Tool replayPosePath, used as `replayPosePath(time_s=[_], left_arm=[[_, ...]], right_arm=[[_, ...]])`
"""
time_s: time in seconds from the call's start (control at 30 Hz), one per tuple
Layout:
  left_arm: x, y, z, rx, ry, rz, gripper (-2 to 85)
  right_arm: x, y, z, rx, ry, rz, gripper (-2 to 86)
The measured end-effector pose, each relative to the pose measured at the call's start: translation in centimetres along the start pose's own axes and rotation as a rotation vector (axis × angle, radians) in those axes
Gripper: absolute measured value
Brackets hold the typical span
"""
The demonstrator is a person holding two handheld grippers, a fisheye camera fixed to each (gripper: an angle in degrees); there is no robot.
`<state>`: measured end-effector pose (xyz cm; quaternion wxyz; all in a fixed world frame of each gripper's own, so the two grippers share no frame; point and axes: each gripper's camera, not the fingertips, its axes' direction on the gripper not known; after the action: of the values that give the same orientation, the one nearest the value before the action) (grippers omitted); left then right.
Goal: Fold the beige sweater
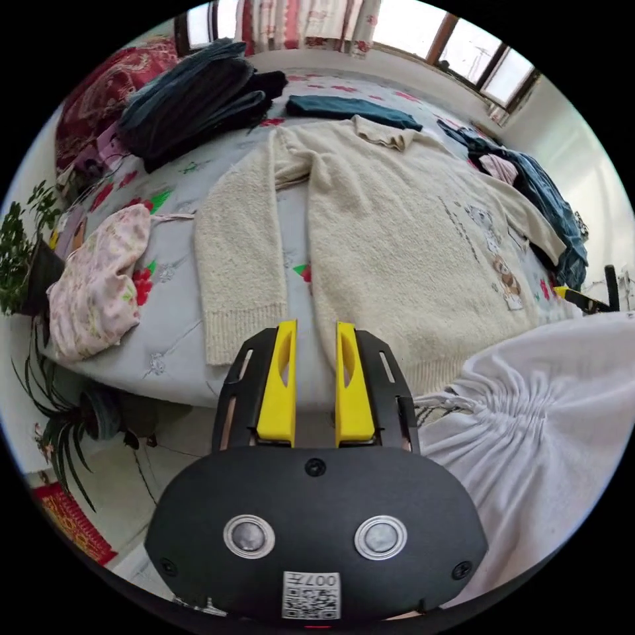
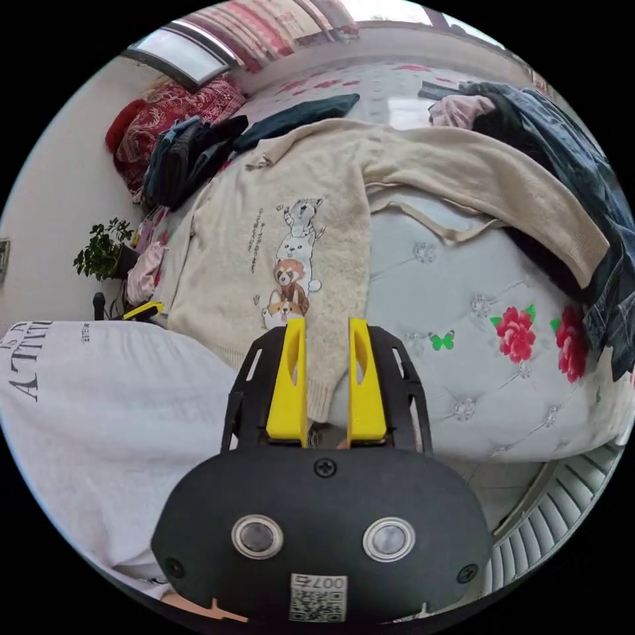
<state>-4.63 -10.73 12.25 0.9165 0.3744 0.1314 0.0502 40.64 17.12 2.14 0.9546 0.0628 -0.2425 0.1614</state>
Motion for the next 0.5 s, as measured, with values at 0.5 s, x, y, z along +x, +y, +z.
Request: replayPosePath(time_s=[0.5], left_arm=[[-12.0,-1.1,2.3,-0.103,-0.003,-0.062,6.0]], right_arm=[[-4.3,-34.2,15.9,-0.207,-0.208,-0.107,8.6]])
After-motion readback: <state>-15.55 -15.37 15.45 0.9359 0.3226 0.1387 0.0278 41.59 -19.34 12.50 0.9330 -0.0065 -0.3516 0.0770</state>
